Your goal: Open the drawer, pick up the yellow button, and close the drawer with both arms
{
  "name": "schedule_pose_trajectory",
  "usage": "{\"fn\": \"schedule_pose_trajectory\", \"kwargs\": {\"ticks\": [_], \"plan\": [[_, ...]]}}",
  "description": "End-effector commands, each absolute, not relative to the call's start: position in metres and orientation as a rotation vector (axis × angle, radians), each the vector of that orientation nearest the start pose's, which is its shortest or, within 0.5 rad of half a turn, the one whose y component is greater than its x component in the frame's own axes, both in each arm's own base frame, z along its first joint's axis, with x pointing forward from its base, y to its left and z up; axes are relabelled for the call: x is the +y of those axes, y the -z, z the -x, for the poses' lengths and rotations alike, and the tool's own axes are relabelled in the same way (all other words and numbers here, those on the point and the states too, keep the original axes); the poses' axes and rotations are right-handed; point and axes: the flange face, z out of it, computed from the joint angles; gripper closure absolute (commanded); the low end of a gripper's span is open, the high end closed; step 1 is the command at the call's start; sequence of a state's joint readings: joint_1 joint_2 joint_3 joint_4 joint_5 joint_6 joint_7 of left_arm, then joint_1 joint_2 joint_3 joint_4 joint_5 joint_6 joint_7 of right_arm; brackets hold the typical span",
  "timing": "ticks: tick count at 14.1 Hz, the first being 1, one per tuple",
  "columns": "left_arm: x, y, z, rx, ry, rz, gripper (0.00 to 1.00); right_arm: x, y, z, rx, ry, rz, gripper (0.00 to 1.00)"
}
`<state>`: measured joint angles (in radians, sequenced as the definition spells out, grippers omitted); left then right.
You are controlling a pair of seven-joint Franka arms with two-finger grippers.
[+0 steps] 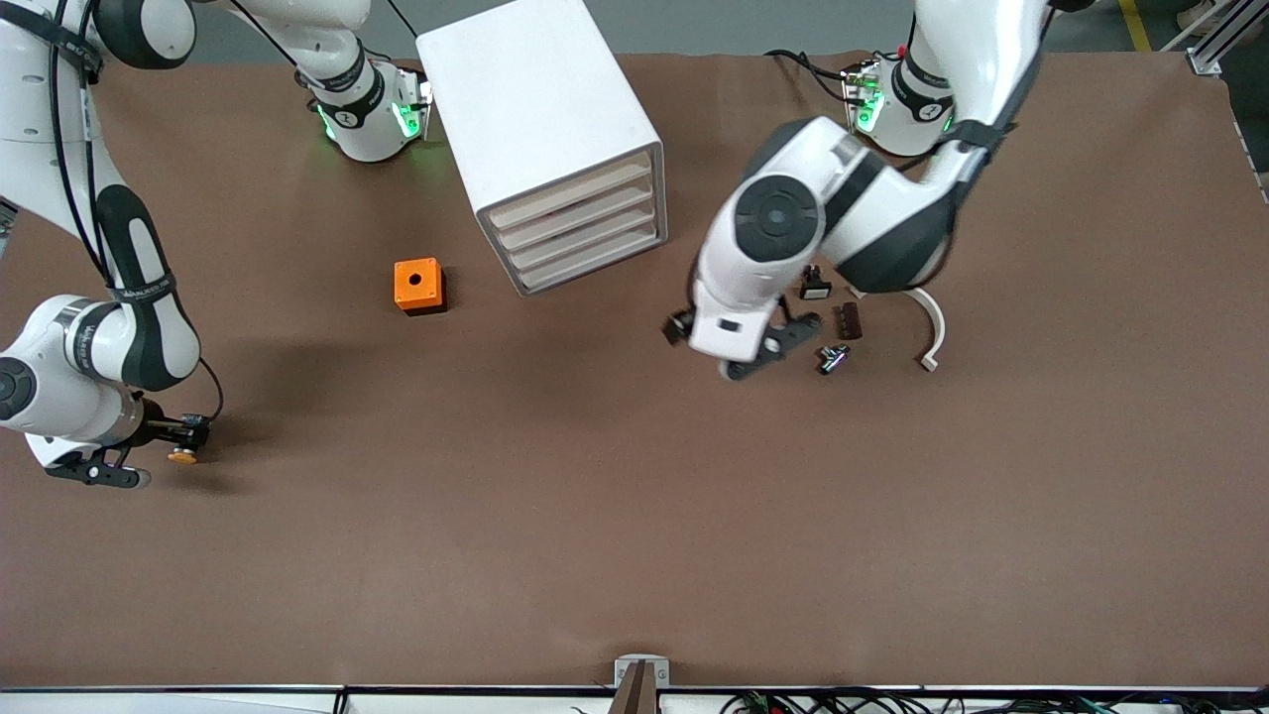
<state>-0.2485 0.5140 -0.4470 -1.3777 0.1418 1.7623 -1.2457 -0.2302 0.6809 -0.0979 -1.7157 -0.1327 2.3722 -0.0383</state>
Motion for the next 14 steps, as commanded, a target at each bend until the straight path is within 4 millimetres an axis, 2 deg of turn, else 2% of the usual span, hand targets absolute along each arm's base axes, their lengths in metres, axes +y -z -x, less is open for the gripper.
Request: {"fn": "schedule_pose_trajectory", "kwargs": {"ticks": [1, 3, 4, 6, 8, 9, 11, 13, 14], "plan": [[-0.353, -0.453, -0.584, -0.814, -0.005, 2.951, 0.0, -0.2, -0.214, -0.641, 0.341, -0.097, 3.277, 0.0], [-0.316, -0.472, -0.601, -0.757, 0.029, 2.978, 0.0, -0.178, -0.256, -0.646, 0.326, -0.109, 3.281, 0.0], [-0.298, -0.493, -0.604, -0.732, 0.067, 2.996, 0.0, -0.164, -0.279, -0.649, 0.294, -0.106, 3.286, 0.0], [-0.254, -0.518, -0.616, -0.676, 0.105, 3.011, 0.0, -0.138, -0.328, -0.652, 0.245, -0.063, 3.296, 0.0], [-0.208, -0.538, -0.618, -0.583, 0.079, 2.998, 0.0, -0.111, -0.368, -0.65, 0.203, -0.039, 3.296, 0.0], [-0.19, -0.554, -0.615, -0.552, 0.087, 2.999, 0.0, -0.093, -0.385, -0.648, 0.167, -0.038, 3.297, 0.0], [-0.156, -0.572, -0.606, -0.527, 0.008, 3.004, 0.0, -0.06, -0.424, -0.64, 0.144, -0.025, 3.298, 0.0], [-0.121, -0.588, -0.605, -0.499, -0.022, 3.053, 0.0, -0.027, -0.454, -0.629, 0.161, -0.033, 3.298, 0.0], [-0.106, -0.594, -0.604, -0.456, -0.036, 3.098, 0.0, -0.018, -0.466, -0.623, 0.143, -0.044, 3.297, 0.0]]}}
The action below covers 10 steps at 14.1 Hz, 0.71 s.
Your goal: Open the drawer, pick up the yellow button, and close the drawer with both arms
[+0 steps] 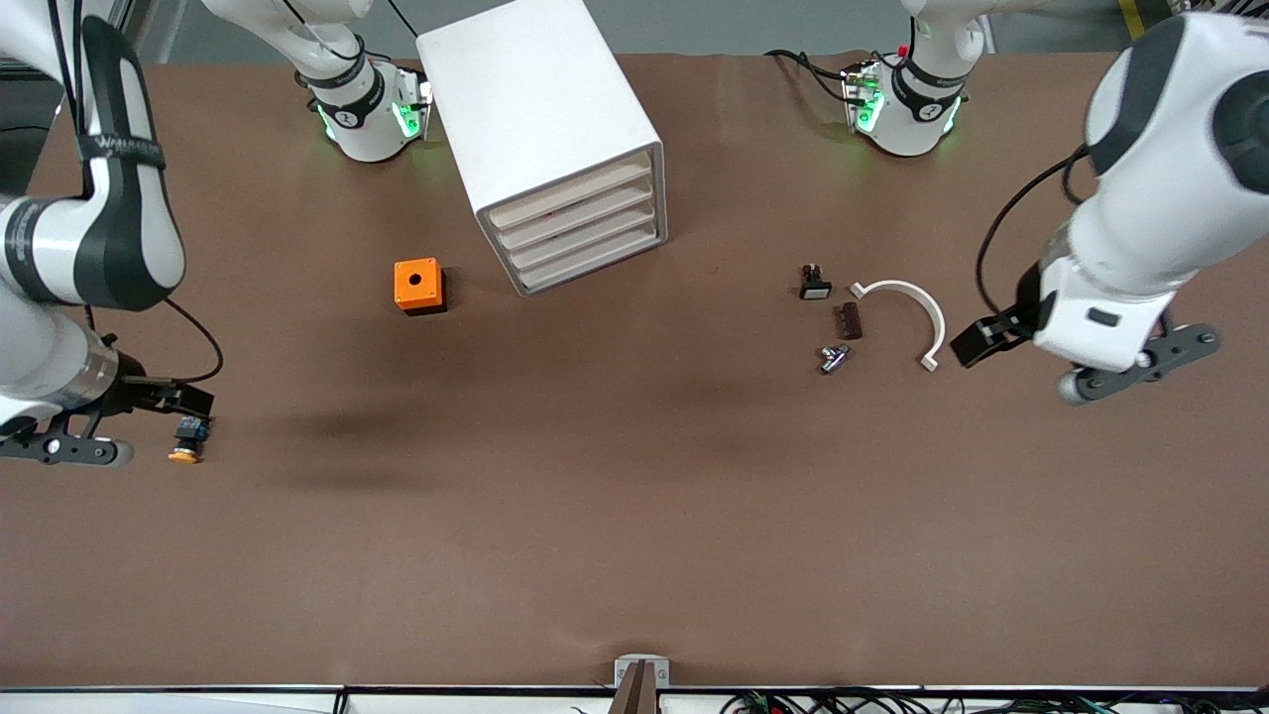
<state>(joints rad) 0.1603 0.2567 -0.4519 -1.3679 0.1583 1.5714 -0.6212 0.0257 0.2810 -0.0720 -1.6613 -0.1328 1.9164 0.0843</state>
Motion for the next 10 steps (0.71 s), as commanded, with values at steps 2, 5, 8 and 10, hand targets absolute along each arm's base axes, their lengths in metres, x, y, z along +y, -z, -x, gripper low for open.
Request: {"fn": "schedule_pose_trajectory", "kwargs": {"ticks": [2, 5, 8, 10], "plan": [[-0.085, -0.601, -0.604, -0.355, -0.036, 3.143, 0.0, 0.001, -0.484, -0.612, 0.111, -0.067, 3.282, 0.0], [-0.079, -0.607, -0.596, -0.228, -0.047, 3.145, 0.0, -0.001, -0.518, -0.595, 0.127, -0.056, 3.23, 0.0], [-0.065, -0.616, -0.588, -0.125, -0.064, 3.137, 0.0, -0.004, -0.552, -0.581, 0.079, -0.018, 3.223, 0.0], [-0.063, -0.624, -0.579, -0.116, -0.089, 3.113, 0.0, -0.01, -0.575, -0.578, 0.03, 0.008, 3.218, 0.0]]}}
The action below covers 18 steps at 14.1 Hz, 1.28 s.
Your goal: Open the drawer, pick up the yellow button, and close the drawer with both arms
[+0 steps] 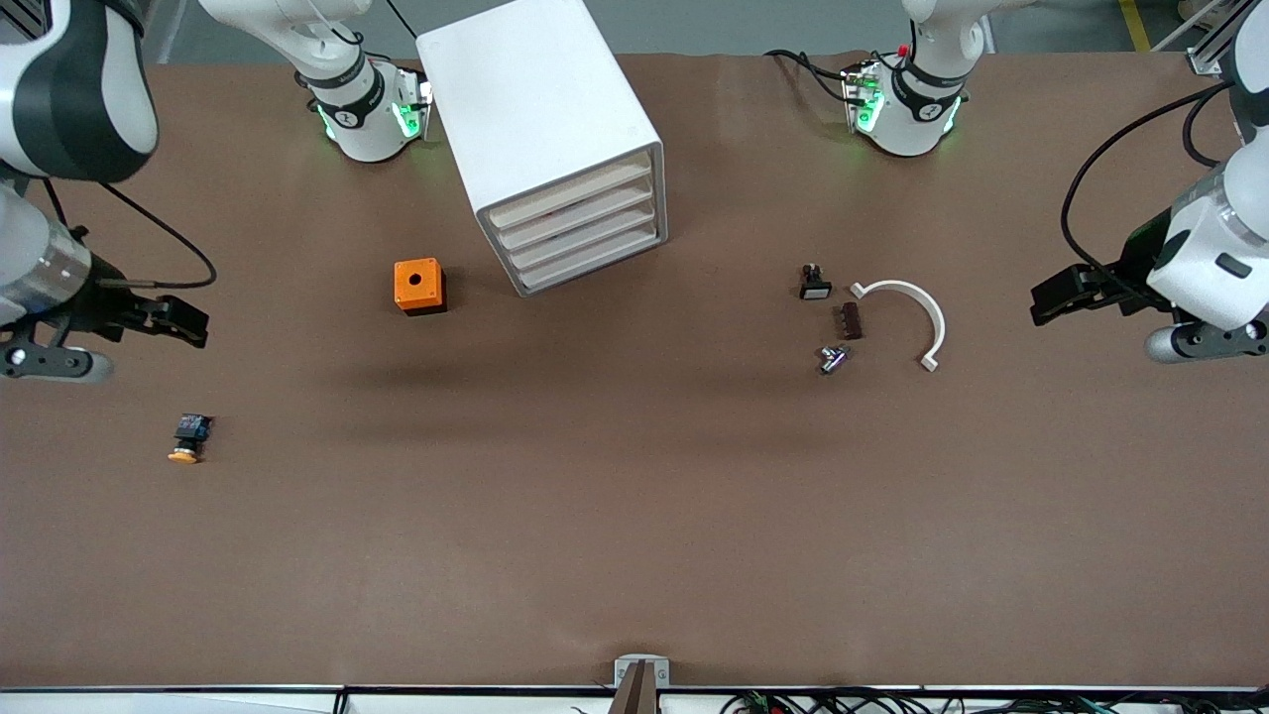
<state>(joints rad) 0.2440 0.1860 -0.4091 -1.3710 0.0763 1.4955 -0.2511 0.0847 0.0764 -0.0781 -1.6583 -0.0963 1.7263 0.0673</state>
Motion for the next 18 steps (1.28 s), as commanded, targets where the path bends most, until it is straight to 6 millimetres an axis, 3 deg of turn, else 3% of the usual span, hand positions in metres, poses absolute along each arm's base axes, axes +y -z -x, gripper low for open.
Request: {"fn": "schedule_pose_trajectory", "kwargs": {"ticks": [1, 5, 10, 14, 18], "plan": [[-0.058, -0.625, -0.571, -0.121, -0.113, 3.108, 0.0, -0.013, -0.586, -0.576, 0.009, -0.008, 3.208, 0.0], [-0.047, -0.64, -0.538, -0.151, -0.04, 3.144, 0.0, -0.017, -0.63, -0.569, -0.006, -0.001, 3.167, 0.0], [-0.041, -0.635, -0.506, -0.167, -0.057, 3.125, 0.0, -0.014, -0.627, -0.566, -0.013, -0.059, 3.166, 0.0], [-0.04, -0.643, -0.502, -0.167, -0.036, 3.128, 0.0, -0.007, -0.625, -0.567, -0.035, -0.066, 3.166, 0.0], [-0.047, -0.651, -0.505, -0.143, -0.017, 3.129, 0.0, -0.012, -0.626, -0.567, -0.02, -0.064, 3.167, 0.0]]}}
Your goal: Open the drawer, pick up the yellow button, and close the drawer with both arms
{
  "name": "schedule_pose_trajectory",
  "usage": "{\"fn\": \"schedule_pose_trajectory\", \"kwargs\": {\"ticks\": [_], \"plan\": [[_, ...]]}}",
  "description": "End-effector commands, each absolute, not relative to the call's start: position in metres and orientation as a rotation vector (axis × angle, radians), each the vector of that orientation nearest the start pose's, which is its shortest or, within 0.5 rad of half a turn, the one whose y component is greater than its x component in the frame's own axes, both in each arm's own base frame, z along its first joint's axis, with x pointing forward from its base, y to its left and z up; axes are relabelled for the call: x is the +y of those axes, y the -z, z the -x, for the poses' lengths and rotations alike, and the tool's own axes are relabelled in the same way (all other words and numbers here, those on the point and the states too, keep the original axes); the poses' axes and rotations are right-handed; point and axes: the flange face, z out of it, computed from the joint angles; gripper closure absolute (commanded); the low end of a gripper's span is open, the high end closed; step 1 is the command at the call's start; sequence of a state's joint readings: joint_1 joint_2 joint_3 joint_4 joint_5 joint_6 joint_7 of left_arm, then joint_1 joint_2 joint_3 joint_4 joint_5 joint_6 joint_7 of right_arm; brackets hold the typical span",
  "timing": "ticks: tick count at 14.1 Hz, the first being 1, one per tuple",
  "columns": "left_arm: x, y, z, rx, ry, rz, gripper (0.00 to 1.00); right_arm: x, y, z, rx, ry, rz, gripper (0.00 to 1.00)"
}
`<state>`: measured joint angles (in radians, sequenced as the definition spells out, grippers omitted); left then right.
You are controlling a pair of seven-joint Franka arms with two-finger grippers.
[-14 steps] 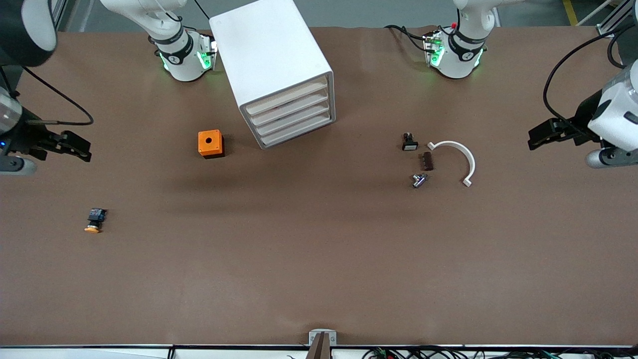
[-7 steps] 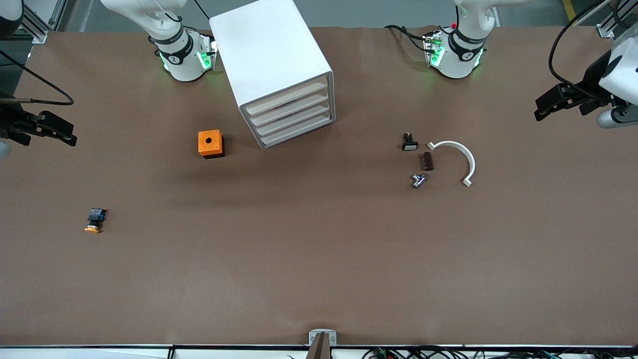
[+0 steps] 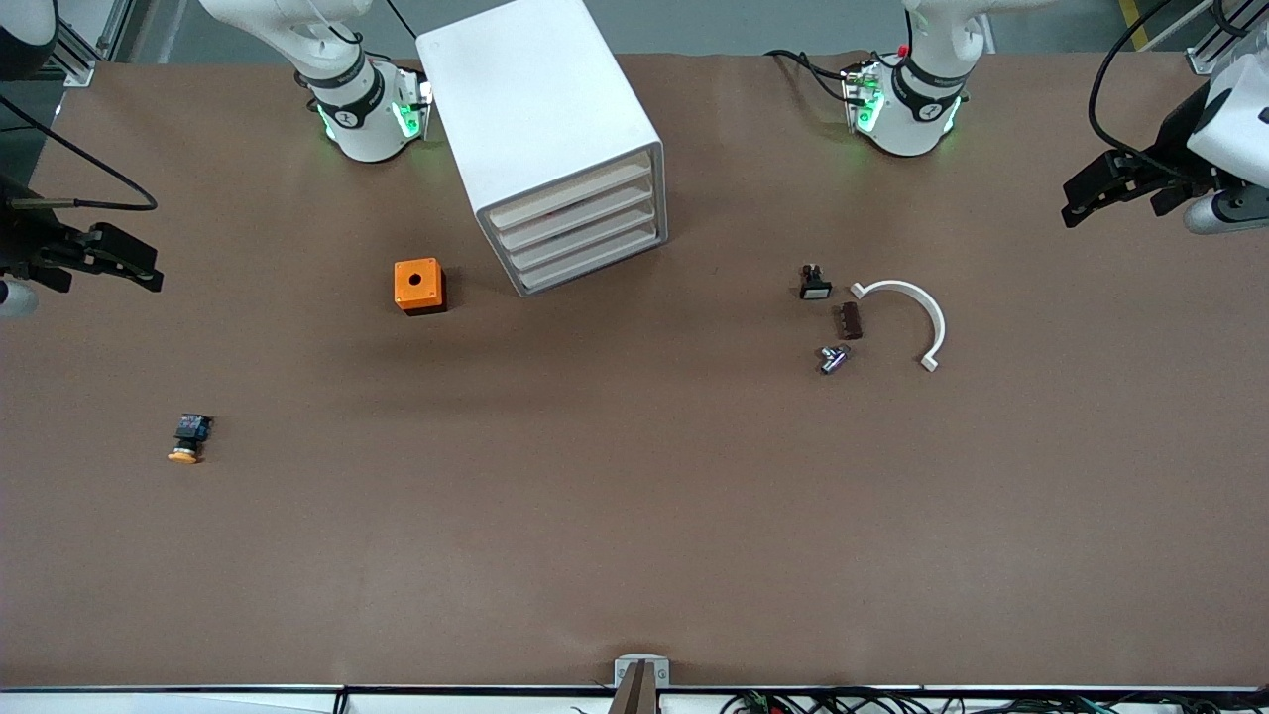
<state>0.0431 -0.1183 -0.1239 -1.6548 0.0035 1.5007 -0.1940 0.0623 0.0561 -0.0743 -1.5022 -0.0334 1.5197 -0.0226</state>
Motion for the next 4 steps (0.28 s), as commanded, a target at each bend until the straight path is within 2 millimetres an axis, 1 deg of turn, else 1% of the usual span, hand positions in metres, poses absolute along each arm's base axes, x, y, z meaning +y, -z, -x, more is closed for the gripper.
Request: {"fn": "schedule_pose_trajectory", "kwargs": {"ticks": [1, 4], "plan": [[-0.0486, -0.6528, -0.5066, -0.145, -0.012, 3.129, 0.0, -0.0127, -0.6263, -0.5669, -0.02, -0.062, 3.169, 0.0], [-0.0483, -0.6522, -0.5056, -0.141, -0.028, 3.118, 0.0, -0.0116, -0.6263, -0.567, -0.023, -0.062, 3.167, 0.0]]}}
